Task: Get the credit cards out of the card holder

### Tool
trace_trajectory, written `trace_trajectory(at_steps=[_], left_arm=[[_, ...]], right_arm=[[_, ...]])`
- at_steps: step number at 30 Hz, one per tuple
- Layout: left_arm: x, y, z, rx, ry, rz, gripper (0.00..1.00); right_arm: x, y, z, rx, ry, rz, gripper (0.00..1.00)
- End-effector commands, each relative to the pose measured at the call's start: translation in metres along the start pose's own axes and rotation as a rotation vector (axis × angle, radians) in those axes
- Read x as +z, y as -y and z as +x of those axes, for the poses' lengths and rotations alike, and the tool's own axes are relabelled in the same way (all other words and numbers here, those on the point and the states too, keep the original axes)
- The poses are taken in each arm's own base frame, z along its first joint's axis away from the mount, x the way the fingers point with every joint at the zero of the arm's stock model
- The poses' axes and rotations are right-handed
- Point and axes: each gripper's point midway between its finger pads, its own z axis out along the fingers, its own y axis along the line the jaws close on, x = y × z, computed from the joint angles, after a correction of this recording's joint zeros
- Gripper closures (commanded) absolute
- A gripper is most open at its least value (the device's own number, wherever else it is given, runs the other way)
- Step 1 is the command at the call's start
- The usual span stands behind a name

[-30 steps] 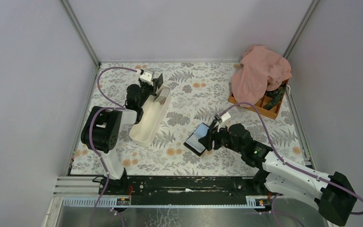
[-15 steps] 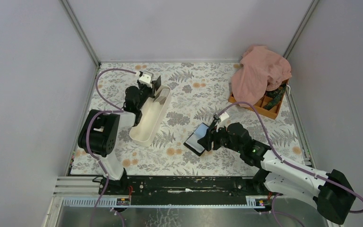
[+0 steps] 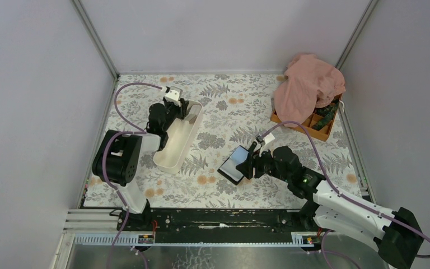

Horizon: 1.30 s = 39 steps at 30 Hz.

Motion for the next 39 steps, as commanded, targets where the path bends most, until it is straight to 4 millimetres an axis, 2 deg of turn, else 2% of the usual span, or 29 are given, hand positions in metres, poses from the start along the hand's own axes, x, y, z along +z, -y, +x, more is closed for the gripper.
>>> trace_trajectory(at_steps=[1, 3, 5, 6, 10, 12, 15, 17, 19, 20, 23, 25, 27, 29, 33, 35, 39], left_arm=[[0.005, -0.006, -0.01, 0.015, 0.02, -0.008, 0.51], [0.007, -0.008, -0.009, 0.012, 0.013, -0.014, 0.44], [0.008, -0.009, -0.01, 0.011, 0.013, -0.018, 0.17], [0.008, -0.009, -0.009, 0.012, 0.011, -0.017, 0.11], [0.007, -0.007, -0.01, 0.011, 0.02, -0.015, 0.09], [0.003, -0.006, -0.018, -0.007, 0.057, -0.027, 0.08], [-0.006, 0.002, -0.043, -0.033, 0.122, -0.03, 0.0], [-0.011, 0.022, -0.064, -0.06, 0.158, 0.012, 0.0], [-0.014, 0.042, -0.078, -0.199, 0.138, 0.026, 0.0], [-0.012, 0.043, -0.089, -0.314, 0.115, -0.014, 0.0], [-0.018, 0.061, -0.083, -0.604, -0.058, -0.056, 0.0], [-0.036, 0.078, -0.081, -0.645, -0.104, 0.016, 0.0], [-0.057, 0.084, -0.082, -0.663, -0.072, 0.036, 0.0], [-0.076, 0.08, -0.078, -0.661, -0.074, 0.005, 0.0], [-0.11, 0.065, -0.063, -0.614, -0.127, -0.11, 0.0], [-0.127, 0.06, -0.066, -0.617, -0.089, -0.137, 0.0], [-0.143, 0.06, -0.068, -0.629, -0.049, -0.133, 0.0]], right_arm=[[-0.004, -0.004, -0.025, -0.002, 0.074, 0.004, 0.43], [-0.004, -0.002, -0.024, -0.001, 0.075, 0.009, 0.43], [-0.004, -0.001, -0.024, -0.002, 0.075, 0.011, 0.43], [-0.003, -0.001, -0.023, -0.004, 0.073, 0.013, 0.43], [0.0, 0.0, -0.022, -0.003, 0.065, 0.013, 0.44], [0.001, 0.001, -0.022, -0.001, 0.064, 0.015, 0.44], [0.002, 0.004, -0.026, 0.001, 0.078, 0.03, 0.44], [0.002, 0.005, -0.032, 0.006, 0.091, 0.043, 0.42], [0.003, 0.008, -0.038, 0.015, 0.105, 0.062, 0.37], [0.004, 0.008, -0.04, 0.022, 0.108, 0.068, 0.32], [0.005, 0.018, -0.046, 0.047, 0.109, 0.127, 0.24], [0.002, 0.032, -0.047, 0.065, 0.103, 0.22, 0.23], [-0.004, 0.046, -0.048, 0.068, 0.097, 0.302, 0.21], [-0.011, 0.054, -0.048, 0.072, 0.101, 0.351, 0.2], [-0.023, 0.058, -0.054, 0.075, 0.133, 0.37, 0.18], [-0.029, 0.061, -0.056, 0.071, 0.141, 0.394, 0.17], [-0.036, 0.067, -0.056, 0.071, 0.146, 0.434, 0.16]])
